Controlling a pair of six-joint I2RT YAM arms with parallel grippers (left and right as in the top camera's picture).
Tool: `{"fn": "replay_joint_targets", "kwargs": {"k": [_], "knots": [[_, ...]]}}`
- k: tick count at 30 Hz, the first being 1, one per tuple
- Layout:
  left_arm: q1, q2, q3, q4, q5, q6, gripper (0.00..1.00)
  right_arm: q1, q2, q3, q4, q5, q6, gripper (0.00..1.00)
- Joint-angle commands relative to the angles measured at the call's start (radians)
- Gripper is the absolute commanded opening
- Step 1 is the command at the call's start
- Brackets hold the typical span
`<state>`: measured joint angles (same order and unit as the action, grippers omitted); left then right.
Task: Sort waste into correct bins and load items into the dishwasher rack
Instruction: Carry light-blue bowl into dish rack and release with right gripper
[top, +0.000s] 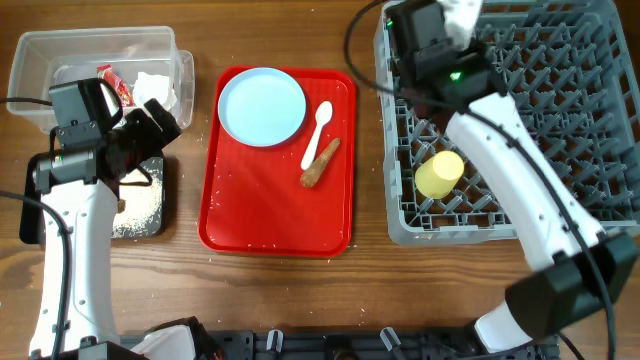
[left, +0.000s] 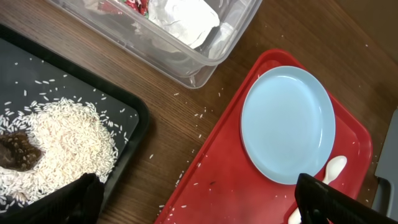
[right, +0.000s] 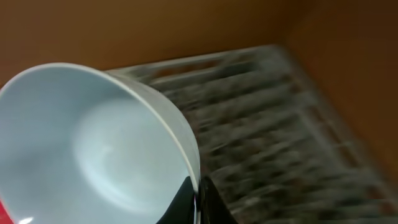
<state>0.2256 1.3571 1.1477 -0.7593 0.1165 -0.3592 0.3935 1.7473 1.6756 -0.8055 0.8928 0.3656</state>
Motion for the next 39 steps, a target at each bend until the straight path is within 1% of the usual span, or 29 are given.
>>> {"fn": "replay_joint_targets", "kwargs": {"k": [1, 2, 3, 4, 7, 9, 13, 16, 24, 34, 35, 36, 37, 39], "knots": [[0.006, -0.016, 0.018, 0.003, -0.006, 0.015, 1.00, -0.066, 0.106, -0.016, 0.051, 0.311, -0.219, 0.04], [0.006, -0.016, 0.018, 0.003, -0.006, 0.015, 1.00, -0.074, 0.124, -0.016, 0.070, 0.331, -0.257, 0.04], [0.006, -0.016, 0.018, 0.003, -0.006, 0.015, 1.00, -0.091, 0.186, -0.016, 0.151, 0.396, -0.353, 0.04], [0.006, -0.016, 0.018, 0.002, -0.006, 0.015, 1.00, -0.094, 0.217, -0.016, 0.198, 0.413, -0.411, 0.04], [0.006, -0.016, 0.018, 0.003, -0.006, 0.015, 1.00, -0.096, 0.288, -0.016, 0.314, 0.425, -0.596, 0.04], [0.006, -0.016, 0.018, 0.003, -0.006, 0.015, 1.00, -0.096, 0.330, -0.016, 0.393, 0.433, -0.671, 0.04], [0.006, -0.016, 0.018, 0.003, -0.006, 0.015, 1.00, -0.096, 0.370, -0.016, 0.464, 0.432, -0.715, 0.04], [0.006, -0.016, 0.018, 0.003, -0.006, 0.015, 1.00, -0.093, 0.383, -0.016, 0.462, 0.431, -0.717, 0.05], [0.006, -0.016, 0.018, 0.003, -0.006, 0.015, 1.00, -0.034, 0.389, -0.018, 0.449, 0.413, -0.808, 0.04], [0.006, -0.016, 0.018, 0.002, -0.006, 0.015, 1.00, 0.035, 0.389, -0.017, 0.449, 0.356, -0.810, 0.05], [0.006, -0.016, 0.018, 0.003, -0.006, 0.015, 1.00, 0.042, 0.389, -0.018, 0.449, 0.356, -0.811, 0.08], [0.006, -0.016, 0.018, 0.003, -0.006, 0.015, 1.00, 0.050, 0.389, -0.017, 0.446, 0.356, -0.811, 0.19], [0.006, -0.016, 0.018, 0.003, -0.006, 0.015, 1.00, 0.060, 0.389, -0.018, 0.446, 0.356, -0.811, 0.27], [0.006, -0.016, 0.018, 0.003, -0.006, 0.015, 1.00, 0.073, 0.389, -0.017, 0.446, 0.356, -0.812, 0.33]]}}
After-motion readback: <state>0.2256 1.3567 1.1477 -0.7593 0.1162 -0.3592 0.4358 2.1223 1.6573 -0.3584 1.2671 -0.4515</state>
